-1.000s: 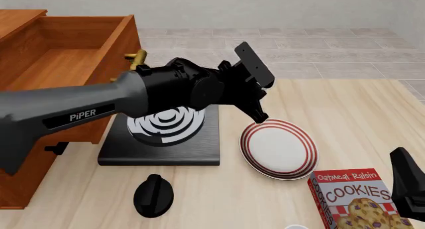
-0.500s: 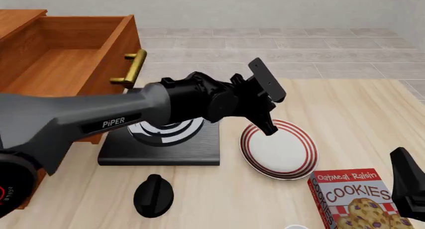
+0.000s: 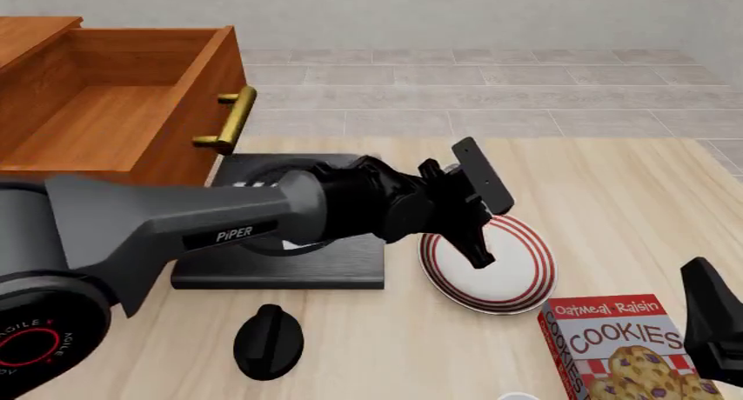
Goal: Pick the akita bowl in the top layer of the wooden cabinet and place it on the plate.
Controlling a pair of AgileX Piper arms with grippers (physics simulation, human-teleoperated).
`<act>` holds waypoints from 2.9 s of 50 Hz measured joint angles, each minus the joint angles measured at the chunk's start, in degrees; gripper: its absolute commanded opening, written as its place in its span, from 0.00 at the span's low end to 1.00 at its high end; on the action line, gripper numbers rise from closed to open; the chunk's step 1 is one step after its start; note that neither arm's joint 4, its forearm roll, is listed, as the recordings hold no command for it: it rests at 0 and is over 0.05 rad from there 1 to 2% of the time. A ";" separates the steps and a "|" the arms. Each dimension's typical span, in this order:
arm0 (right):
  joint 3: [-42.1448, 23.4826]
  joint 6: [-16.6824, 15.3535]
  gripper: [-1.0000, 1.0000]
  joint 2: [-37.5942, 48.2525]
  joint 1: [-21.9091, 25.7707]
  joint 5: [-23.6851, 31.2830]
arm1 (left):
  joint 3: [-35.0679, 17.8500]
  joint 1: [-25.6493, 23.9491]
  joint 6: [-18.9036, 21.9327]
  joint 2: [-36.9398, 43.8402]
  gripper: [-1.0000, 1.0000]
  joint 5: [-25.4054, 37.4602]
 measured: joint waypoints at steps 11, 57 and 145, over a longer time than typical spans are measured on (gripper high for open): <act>-0.01 0.38 1.00 0.33 0.04 -0.07 | 0.04 -1.37 1.06 0.93 0.00 1.56; 0.35 1.52 1.00 1.04 -0.16 -0.48 | -3.19 -2.95 2.98 8.38 0.00 4.09; 0.65 1.33 1.00 1.96 -0.34 -1.69 | -5.86 -1.52 2.48 12.38 1.00 4.99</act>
